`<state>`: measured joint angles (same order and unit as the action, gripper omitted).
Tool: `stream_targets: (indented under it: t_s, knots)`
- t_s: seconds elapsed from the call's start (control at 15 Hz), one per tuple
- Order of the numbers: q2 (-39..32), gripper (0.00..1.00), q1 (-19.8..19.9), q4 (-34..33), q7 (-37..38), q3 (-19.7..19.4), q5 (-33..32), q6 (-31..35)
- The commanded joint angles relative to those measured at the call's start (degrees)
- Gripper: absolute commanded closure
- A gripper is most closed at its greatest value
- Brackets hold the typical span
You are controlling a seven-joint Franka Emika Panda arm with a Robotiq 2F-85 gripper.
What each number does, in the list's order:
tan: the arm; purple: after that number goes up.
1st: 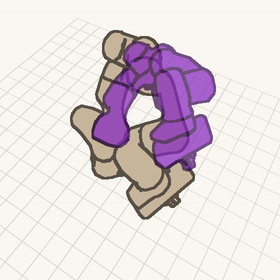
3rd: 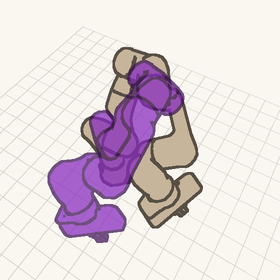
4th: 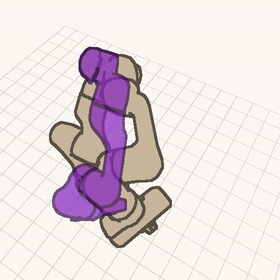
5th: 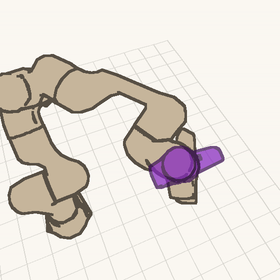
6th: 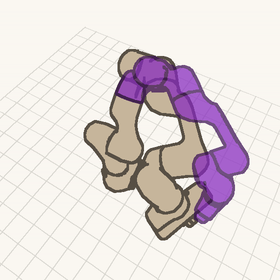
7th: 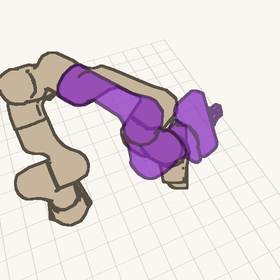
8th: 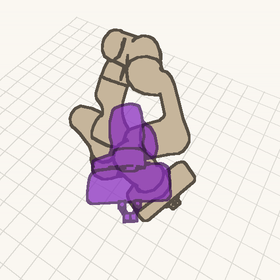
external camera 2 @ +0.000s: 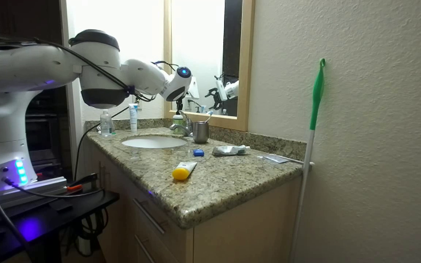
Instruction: Turn the faucet handle upwards pick up the toothbrush wash it and then place it in the cup afterward turn the faucet handle downwards
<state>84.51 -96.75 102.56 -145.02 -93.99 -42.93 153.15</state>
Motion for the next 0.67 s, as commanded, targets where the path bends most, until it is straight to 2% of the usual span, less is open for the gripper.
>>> stream_targets:
  t_s: [0.0,0.07,0.6]
  knots:
    - [0.0,0.00,-3.1,-2.5,-7.6,-0.6,11.4,0.7]
    - [-0.8,0.00,-1.8,-1.2,-4.7,-0.9,8.4,0.4]
    - [-0.3,0.00,-3.8,-6.0,-4.0,1.4,8.3,1.3]
